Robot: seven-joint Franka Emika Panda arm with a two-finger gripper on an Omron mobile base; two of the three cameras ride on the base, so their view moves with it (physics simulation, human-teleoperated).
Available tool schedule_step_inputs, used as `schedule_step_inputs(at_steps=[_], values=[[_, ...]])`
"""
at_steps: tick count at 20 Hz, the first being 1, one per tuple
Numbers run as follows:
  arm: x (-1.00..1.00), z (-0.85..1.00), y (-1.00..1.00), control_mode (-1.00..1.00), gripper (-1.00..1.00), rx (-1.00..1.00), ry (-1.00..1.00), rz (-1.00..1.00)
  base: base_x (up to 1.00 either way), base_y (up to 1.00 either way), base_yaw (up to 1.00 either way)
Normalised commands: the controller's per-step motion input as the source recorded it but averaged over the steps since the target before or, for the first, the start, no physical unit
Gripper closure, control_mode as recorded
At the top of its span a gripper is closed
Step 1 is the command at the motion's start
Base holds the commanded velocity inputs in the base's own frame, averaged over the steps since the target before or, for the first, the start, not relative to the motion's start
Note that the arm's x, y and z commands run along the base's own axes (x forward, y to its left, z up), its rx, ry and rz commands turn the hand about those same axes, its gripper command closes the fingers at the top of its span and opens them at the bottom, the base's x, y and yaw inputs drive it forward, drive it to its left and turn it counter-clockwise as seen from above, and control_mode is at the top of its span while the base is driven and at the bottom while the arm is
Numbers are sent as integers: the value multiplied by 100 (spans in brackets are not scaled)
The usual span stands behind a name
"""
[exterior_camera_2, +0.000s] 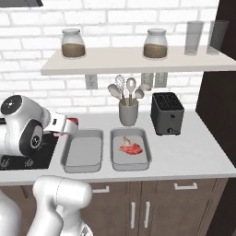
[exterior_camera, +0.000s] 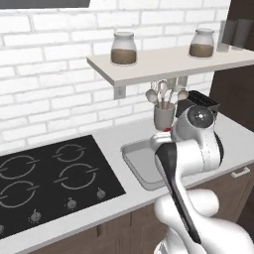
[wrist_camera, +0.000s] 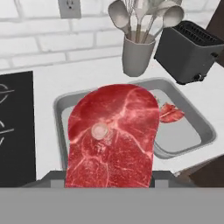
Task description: Place one garlic and one steak in each tupperware on the nearby counter, to pack two identical lunches.
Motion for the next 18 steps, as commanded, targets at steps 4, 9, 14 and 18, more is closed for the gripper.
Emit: schedule_step_inputs(at_steps=[4, 9, 14, 18], values=[[29, -71, 11, -100, 100, 13, 18, 0, 0, 0, 0], [58, -46, 0, -100, 100, 10, 1, -2, 0, 0, 0], [58, -41, 2, -100, 100, 1, 4, -3, 0, 0, 0], [56, -49, 13, -100, 100, 0, 19, 0, 0, 0, 0]])
